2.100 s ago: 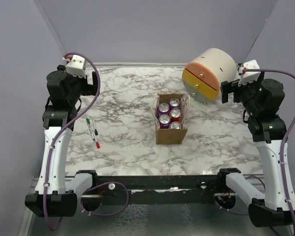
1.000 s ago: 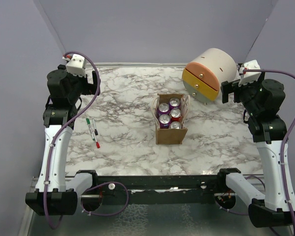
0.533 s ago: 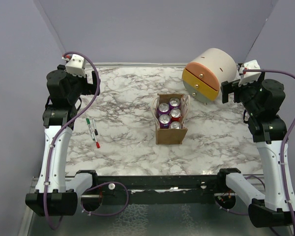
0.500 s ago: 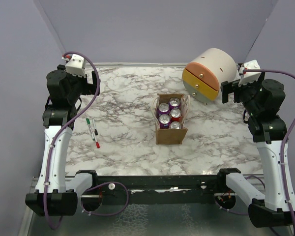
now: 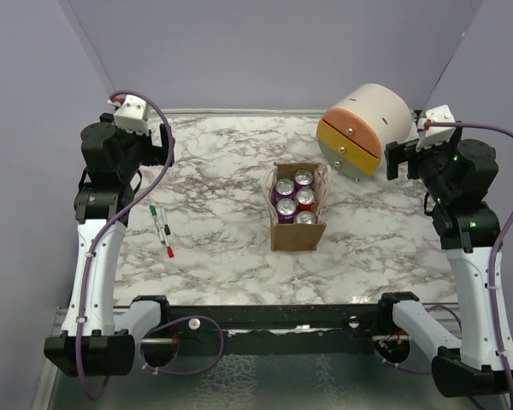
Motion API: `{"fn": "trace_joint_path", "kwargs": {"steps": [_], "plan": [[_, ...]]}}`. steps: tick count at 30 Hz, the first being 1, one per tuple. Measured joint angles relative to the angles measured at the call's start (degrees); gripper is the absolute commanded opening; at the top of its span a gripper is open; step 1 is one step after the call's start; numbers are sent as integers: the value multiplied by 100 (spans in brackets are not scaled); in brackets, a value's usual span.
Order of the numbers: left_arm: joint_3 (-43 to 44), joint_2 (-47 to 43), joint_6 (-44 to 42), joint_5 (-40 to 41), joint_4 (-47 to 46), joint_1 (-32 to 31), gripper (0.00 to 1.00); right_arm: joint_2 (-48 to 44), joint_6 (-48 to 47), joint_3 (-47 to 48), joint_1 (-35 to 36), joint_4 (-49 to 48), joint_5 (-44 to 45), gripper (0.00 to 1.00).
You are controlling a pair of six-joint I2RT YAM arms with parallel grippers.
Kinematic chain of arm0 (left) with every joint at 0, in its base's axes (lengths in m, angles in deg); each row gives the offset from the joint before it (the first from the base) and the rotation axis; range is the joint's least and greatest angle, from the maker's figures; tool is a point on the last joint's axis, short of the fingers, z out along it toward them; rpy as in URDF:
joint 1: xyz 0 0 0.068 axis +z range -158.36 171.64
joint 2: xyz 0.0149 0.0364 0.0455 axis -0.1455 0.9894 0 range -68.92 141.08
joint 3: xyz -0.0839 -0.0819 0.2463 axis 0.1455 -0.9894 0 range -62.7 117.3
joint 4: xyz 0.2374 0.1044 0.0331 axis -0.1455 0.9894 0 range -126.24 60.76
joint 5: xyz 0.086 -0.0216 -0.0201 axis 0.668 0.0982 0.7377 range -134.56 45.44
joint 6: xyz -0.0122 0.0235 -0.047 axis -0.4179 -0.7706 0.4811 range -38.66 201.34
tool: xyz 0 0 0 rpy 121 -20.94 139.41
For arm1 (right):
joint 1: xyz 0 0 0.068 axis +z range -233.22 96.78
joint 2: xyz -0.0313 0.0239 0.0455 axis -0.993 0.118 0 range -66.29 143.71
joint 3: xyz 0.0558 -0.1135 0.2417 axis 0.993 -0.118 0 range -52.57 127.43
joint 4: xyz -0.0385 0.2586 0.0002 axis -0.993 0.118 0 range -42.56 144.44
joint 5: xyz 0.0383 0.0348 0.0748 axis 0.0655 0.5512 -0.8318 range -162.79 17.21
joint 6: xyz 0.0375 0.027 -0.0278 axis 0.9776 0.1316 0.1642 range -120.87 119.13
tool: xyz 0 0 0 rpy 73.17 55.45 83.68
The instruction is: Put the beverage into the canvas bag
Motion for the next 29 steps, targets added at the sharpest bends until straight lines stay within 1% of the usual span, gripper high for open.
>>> {"fn": "trace_joint_path", "kwargs": {"steps": [29], "plan": [[-63, -24, 4, -85, -9, 2, 99, -11, 0, 0, -2, 0, 0, 100]]}}
